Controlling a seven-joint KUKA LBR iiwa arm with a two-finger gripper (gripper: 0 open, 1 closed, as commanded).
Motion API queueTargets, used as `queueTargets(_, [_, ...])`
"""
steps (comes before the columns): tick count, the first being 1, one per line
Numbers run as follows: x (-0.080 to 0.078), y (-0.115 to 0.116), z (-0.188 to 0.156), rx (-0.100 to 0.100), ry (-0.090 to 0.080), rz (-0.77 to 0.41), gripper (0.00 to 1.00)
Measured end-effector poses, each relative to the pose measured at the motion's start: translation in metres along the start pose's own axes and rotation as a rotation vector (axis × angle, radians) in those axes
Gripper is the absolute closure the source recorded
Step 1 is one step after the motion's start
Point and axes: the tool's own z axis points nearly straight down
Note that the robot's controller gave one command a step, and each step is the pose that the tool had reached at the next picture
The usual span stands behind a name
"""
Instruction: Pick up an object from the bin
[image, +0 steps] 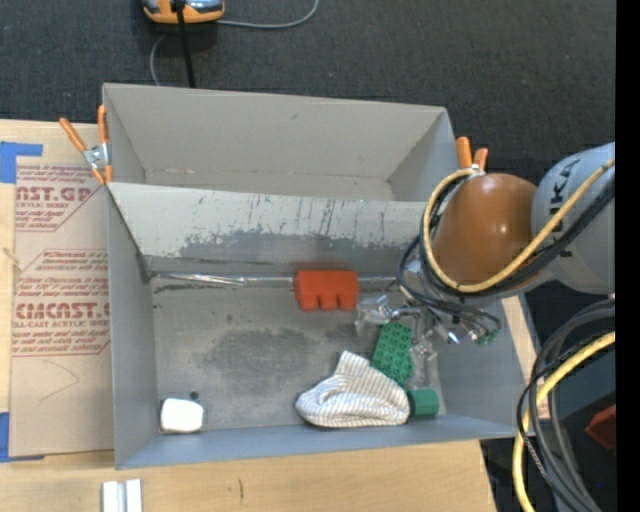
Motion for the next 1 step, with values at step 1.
queueTargets(1, [0.0111, 0.0139, 0.0213, 0.002, 0.005, -0.097, 0.0])
